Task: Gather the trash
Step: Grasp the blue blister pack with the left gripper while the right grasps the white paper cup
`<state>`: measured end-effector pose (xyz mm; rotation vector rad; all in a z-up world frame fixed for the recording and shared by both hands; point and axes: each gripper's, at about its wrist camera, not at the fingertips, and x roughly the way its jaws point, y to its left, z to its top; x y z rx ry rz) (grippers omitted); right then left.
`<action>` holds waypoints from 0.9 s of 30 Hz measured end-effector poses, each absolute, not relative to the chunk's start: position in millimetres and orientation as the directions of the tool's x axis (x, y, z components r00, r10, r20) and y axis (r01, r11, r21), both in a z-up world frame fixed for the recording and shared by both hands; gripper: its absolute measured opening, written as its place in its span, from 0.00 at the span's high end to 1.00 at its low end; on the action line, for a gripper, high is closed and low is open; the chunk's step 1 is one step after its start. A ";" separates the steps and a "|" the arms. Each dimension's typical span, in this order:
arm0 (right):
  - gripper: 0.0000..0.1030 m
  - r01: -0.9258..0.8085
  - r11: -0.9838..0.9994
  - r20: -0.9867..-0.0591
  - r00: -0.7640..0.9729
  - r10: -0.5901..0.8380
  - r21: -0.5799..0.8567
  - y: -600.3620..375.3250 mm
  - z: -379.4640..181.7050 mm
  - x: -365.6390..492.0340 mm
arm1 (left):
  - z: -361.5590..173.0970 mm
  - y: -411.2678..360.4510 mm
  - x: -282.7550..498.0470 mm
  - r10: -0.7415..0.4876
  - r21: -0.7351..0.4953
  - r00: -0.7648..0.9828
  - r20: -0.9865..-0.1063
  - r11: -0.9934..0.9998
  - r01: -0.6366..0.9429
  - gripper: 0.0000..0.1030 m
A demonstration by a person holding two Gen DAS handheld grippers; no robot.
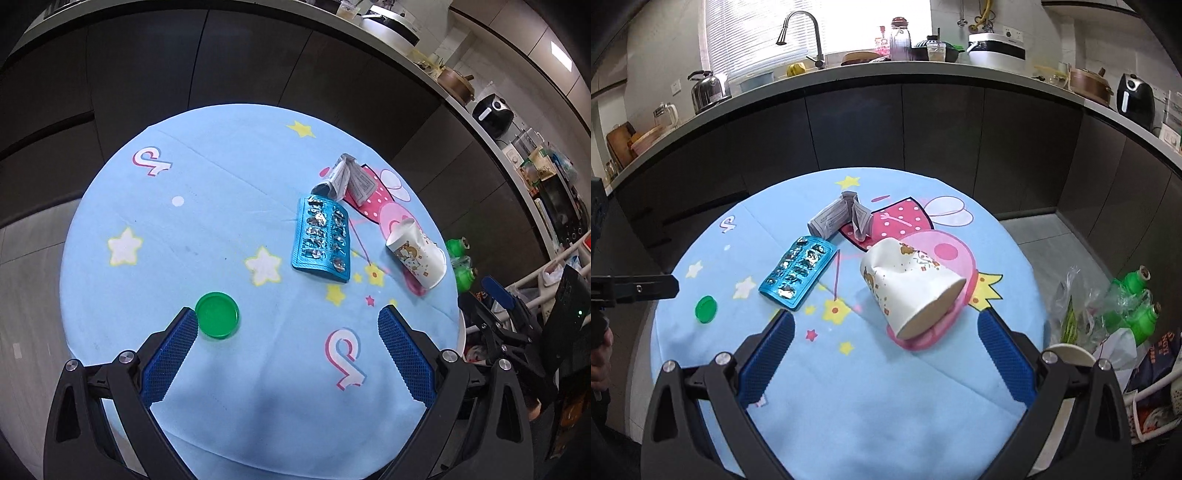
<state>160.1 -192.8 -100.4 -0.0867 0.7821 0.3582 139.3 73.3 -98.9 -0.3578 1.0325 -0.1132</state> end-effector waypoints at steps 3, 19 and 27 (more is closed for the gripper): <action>0.03 -0.380 0.925 -0.713 0.649 0.267 0.000 -180.0 -108.1 175.3 | -103.7 74.9 145.3 -0.253 -0.340 0.503 -0.826 0.936 -0.089 0.09; 0.22 -0.414 0.870 -0.718 0.687 0.107 -0.267 -146.2 -159.9 213.0 | -132.5 23.7 202.3 -0.212 -0.238 0.447 -0.869 0.971 -0.003 0.09; 0.62 -0.361 0.913 -0.708 0.695 0.127 -0.191 -164.7 -151.8 221.5 | -145.9 -11.0 234.6 -0.140 -0.134 0.437 -0.889 0.990 0.044 0.09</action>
